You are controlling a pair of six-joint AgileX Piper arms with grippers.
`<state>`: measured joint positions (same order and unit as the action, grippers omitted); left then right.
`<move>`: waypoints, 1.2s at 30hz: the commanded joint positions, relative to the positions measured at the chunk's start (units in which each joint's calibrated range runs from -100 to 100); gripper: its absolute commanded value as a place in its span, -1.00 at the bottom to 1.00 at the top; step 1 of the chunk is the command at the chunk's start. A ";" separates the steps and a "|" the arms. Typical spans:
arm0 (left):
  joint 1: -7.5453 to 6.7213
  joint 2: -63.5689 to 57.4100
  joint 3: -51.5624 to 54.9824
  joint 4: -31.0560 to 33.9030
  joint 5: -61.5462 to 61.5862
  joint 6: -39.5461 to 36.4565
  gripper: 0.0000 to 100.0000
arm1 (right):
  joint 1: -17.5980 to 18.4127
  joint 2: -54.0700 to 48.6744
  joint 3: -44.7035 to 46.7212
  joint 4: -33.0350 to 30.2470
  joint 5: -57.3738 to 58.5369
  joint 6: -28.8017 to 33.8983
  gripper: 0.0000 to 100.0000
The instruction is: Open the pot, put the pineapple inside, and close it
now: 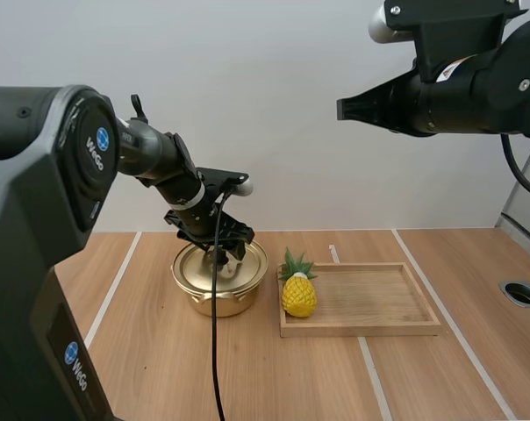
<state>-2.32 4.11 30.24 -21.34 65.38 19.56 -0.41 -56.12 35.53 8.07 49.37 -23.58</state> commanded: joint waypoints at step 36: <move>-0.23 -2.36 0.15 3.62 6.07 -4.90 1.00 | -0.20 -0.45 -0.51 -0.22 -0.39 -0.30 -1.00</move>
<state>-2.32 2.38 30.24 -17.73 70.70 15.01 -0.41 -56.12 35.53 8.07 49.37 -23.58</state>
